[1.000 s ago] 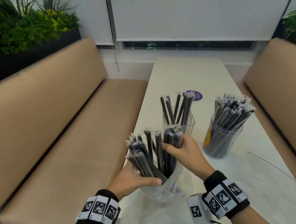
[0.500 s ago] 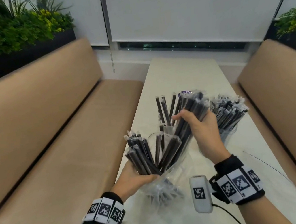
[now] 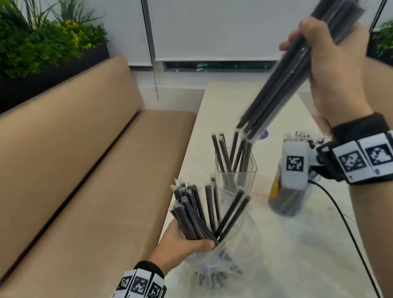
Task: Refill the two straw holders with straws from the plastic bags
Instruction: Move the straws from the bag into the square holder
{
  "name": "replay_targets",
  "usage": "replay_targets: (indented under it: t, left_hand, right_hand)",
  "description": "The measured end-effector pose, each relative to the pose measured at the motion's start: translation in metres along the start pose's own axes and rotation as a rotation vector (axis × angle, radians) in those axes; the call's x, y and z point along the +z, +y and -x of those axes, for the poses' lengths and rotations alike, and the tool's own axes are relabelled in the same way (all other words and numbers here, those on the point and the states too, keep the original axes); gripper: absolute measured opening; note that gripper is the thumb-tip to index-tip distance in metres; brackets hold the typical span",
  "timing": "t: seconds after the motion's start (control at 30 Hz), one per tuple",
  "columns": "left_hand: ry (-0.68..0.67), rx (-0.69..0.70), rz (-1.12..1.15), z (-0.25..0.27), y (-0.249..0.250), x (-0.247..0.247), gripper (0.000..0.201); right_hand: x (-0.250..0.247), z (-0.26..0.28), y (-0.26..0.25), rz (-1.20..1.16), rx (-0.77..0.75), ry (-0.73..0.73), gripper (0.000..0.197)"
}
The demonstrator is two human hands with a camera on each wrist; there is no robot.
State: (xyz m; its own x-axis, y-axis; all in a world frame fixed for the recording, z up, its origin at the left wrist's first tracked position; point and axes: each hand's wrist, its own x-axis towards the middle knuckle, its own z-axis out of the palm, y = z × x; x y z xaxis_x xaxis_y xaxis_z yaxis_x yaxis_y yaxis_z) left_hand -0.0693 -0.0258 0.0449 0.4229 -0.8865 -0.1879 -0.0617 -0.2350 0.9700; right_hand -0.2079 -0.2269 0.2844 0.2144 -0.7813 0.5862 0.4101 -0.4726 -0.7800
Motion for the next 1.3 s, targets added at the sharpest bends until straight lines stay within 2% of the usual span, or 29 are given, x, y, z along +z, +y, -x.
replay_targets:
  t: [0.07, 0.17, 0.27, 0.37, 0.53, 0.63, 0.73, 0.8, 0.83, 0.87, 0.93, 0.97, 1.03, 1.1, 1.13, 1.17, 1.23, 1.3]
  left_hand:
    - [0.02, -0.014, 0.001, 0.001, -0.001, 0.0, 0.046]
    - [0.031, -0.026, -0.014, 0.004, -0.002, -0.001, 0.044]
    - [0.042, -0.026, -0.021, 0.007, -0.001, -0.001, 0.046]
    - [0.047, -0.033, -0.008, 0.008, 0.0, -0.001, 0.048]
    - [0.038, -0.034, -0.013, 0.006, 0.0, -0.002, 0.05]
    - [0.027, -0.033, -0.025, 0.004, -0.003, -0.005, 0.052]
    - [0.011, -0.045, -0.06, 0.001, -0.008, -0.01, 0.058]
    - [0.012, -0.044, -0.071, 0.0, -0.008, -0.012, 0.059]
    - [0.014, -0.04, -0.072, 0.0, -0.009, -0.013, 0.058]
    - [0.014, -0.033, -0.07, 0.0, -0.009, -0.013, 0.057]
    - [0.017, -0.03, -0.062, 0.0, -0.01, -0.014, 0.056]
    - [0.017, -0.032, -0.059, 0.0, -0.01, -0.014, 0.055]
    - [0.004, -0.028, -0.067, 0.001, -0.01, -0.012, 0.053]
    - [-0.022, -0.021, -0.08, 0.002, -0.008, -0.009, 0.052]
    - [-0.042, -0.017, -0.083, 0.003, -0.007, -0.007, 0.051]
    - [-0.063, -0.011, -0.084, 0.004, -0.006, -0.005, 0.051]
    - [-0.103, -0.002, -0.085, 0.004, -0.006, -0.002, 0.051]
    - [-0.12, -0.009, -0.083, 0.006, -0.006, -0.002, 0.05]
  right_hand:
    - [0.006, -0.008, 0.031, 0.088, 0.0, 0.022, 0.006]
    - [0.013, 0.006, 0.097, 0.235, 0.125, 0.024, 0.027]
    - [0.014, 0.041, 0.154, 0.396, 0.275, -0.058, 0.033]
    - [0.011, 0.065, 0.182, 0.536, 0.404, -0.169, 0.038]
    - [0.004, 0.069, 0.178, 0.664, 0.462, -0.35, 0.064]
    - [0.003, 0.057, 0.151, 0.675, 0.371, -0.373, 0.074]
    - [-0.004, 0.053, 0.109, 0.694, 0.16, -0.299, 0.056]
    - [-0.016, 0.064, 0.088, 0.606, 0.137, -0.208, 0.04]
    - [-0.023, 0.075, 0.084, 0.53, 0.189, -0.179, 0.04]
    - [-0.03, 0.089, 0.081, 0.434, 0.281, -0.181, 0.049]
    - [-0.04, 0.122, 0.083, 0.278, 0.518, -0.281, 0.087]
    - [-0.041, 0.14, 0.087, 0.254, 0.612, -0.373, 0.099]
    - [-0.034, 0.172, 0.096, 0.231, 0.718, -0.553, 0.1]
    - [-0.022, 0.192, 0.111, 0.149, 0.754, -0.64, 0.103]
    - [-0.016, 0.197, 0.12, 0.134, 0.737, -0.674, 0.101]
    - [-0.01, 0.2, 0.127, 0.149, 0.697, -0.694, 0.09]
    - [-0.003, 0.199, 0.135, 0.232, 0.617, -0.661, 0.067]
    - [-0.001, 0.198, 0.138, 0.278, 0.57, -0.614, 0.055]
